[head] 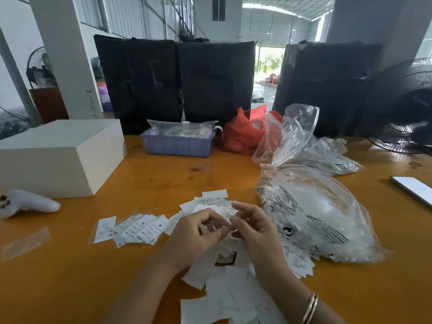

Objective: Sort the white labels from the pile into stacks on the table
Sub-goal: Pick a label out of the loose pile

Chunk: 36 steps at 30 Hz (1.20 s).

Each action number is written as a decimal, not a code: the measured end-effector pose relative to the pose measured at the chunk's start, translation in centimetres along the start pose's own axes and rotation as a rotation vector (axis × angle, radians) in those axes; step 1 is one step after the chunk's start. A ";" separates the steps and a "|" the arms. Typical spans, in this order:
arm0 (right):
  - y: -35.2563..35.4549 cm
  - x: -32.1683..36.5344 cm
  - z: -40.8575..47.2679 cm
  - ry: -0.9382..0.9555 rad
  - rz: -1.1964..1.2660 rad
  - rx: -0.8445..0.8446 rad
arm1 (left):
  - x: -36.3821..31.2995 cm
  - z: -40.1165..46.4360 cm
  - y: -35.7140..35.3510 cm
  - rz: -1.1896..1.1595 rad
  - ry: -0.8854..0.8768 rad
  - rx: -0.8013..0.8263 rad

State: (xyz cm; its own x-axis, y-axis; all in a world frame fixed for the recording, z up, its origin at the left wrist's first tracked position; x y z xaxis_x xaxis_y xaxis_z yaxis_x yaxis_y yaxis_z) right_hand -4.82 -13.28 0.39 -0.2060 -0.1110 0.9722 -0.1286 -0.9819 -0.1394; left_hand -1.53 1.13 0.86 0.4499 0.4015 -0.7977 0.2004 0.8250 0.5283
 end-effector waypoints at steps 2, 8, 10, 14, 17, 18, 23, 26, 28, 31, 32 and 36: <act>0.1 0.0 0.1 0.013 -0.013 -0.011 | 0.3 0.0 0.1 -0.010 0.004 -0.027; 0.2 -0.2 0.1 0.036 -0.124 0.047 | 0.5 0.3 0.7 -0.155 0.040 -0.149; 0.0 -0.1 0.0 0.078 -0.212 0.092 | 0.5 0.3 0.9 -0.201 0.065 -0.168; -0.3 -0.3 0.1 0.118 -0.300 0.076 | 0.3 0.3 1.0 -0.286 0.125 -0.181; 0.1 -0.5 0.3 0.056 -0.224 0.047 | 0.1 0.1 1.0 -0.377 0.135 -0.132; 0.2 -0.5 0.4 0.031 -0.184 0.042 | 0.2 0.0 1.0 -0.394 0.143 -0.099; 0.1 -0.6 0.4 0.030 -0.161 0.059 | 0.6 0.2 0.5 -0.522 0.191 -0.116; -0.2 -0.3 0.1 0.101 -0.301 0.080 | 0.9 0.3 0.6 -0.689 0.210 -0.169; -0.1 -0.1 0.2 0.183 -0.428 0.054 | 0.8 0.3 0.7 -0.792 0.190 -0.167; 0.8 0.3 0.6 0.266 -0.488 -0.047 | 1.0 0.3 1.3 -0.845 0.185 -0.235; 1.3 0.4 0.8 0.293 -0.561 -0.063 | 1.1 0.3 1.4 -0.859 0.201 -0.263; 2.6 0.2 1.5 0.324 -1.008 0.090 | 1.6 0.4 1.5 -0.876 0.277 -0.383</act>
State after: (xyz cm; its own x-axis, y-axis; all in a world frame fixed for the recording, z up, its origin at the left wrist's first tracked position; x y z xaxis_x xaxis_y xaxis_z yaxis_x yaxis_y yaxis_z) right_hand -3.70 -16.08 0.51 -0.2948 0.7937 0.5321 -0.3142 -0.6064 0.7305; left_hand -0.12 2.86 0.50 0.0486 -0.3722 -0.9269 0.0480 0.9278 -0.3701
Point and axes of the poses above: each hand's wrist, its own z-axis towards the middle knuckle, its own y-axis out of the back of the hand, x = y × z, the point moved 2 cm from there along z, towards the middle knuckle, and after that the axes turned 3 degrees about x, right-handed, at the moved point
